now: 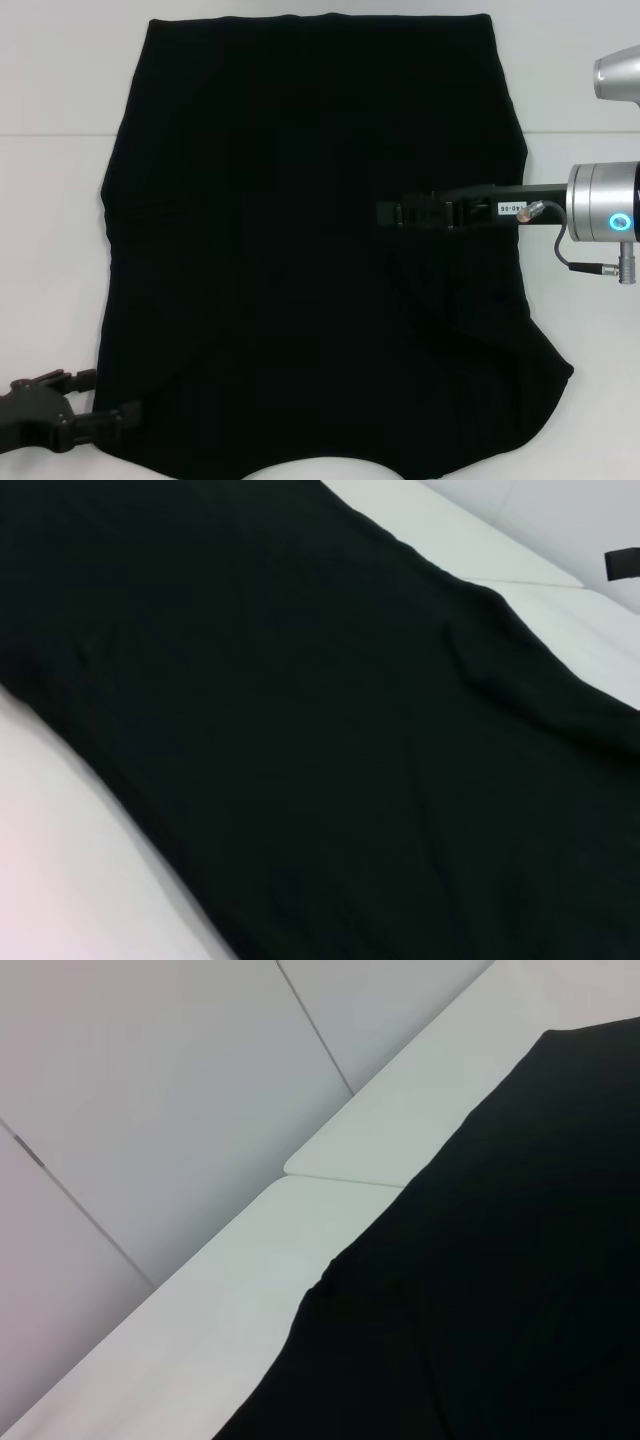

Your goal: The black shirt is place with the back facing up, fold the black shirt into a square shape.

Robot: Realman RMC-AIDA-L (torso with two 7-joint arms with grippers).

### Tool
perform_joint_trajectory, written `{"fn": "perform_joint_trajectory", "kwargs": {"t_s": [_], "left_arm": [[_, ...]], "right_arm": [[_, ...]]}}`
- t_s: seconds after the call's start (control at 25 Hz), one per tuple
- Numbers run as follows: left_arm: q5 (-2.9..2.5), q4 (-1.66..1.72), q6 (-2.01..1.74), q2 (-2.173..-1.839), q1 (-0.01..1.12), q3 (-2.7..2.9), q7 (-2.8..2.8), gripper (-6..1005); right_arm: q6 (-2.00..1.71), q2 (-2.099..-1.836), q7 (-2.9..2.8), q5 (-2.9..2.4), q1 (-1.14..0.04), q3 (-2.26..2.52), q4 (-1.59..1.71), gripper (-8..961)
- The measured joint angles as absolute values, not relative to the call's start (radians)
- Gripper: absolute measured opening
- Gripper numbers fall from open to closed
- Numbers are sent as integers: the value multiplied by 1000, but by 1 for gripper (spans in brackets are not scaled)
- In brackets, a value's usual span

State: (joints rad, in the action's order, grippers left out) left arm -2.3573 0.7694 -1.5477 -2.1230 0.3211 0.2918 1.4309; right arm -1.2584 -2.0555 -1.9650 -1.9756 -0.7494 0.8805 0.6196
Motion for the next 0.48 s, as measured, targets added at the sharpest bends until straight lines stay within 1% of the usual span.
{"fn": "perform_joint_trajectory", "kwargs": {"t_s": [0.44,0.48], "left_arm": [[-2358,756,-1526,-2123,341,315,1433,846],[-2358,756,-1525,-2123,341,315,1433,777]], "right_arm": [[-1259,-2053,-1965,-1976,-749,881,621,667],[-1260,-2053,-1965,-1976,-749,881,622,667]]}}
